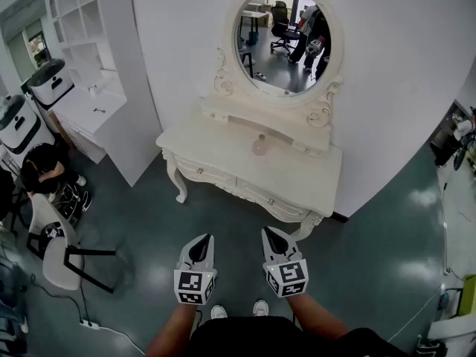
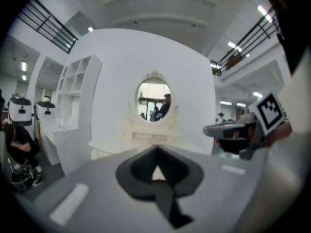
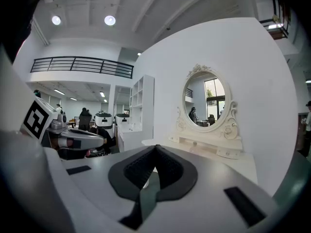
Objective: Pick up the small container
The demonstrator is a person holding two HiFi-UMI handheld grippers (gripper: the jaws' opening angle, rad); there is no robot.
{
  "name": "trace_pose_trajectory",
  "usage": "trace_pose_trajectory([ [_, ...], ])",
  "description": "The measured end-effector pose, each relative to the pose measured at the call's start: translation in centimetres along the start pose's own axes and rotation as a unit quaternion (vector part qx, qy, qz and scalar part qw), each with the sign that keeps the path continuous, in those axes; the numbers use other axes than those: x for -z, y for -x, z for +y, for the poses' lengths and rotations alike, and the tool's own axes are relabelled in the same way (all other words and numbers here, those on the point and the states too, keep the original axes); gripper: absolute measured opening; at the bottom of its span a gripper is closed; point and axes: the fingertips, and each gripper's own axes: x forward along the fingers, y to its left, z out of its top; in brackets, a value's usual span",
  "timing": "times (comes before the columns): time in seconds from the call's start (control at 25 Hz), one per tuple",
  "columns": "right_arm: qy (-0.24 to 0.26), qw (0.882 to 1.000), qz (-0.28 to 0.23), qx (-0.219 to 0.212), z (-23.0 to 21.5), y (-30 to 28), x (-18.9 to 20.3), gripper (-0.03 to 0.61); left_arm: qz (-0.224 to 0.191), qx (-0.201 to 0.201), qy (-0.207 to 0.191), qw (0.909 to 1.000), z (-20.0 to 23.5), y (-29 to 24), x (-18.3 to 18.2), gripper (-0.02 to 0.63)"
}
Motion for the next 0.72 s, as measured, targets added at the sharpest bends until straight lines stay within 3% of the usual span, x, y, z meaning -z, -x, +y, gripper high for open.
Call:
trace_pose_trajectory([
  [0.72,0.003,1.000,-0.015,-0.003,1.8,0.3,-0.6,0.005,-0.003,0.026,-0.006,0.9996,-1.5,1.0,-0.3,0.006],
])
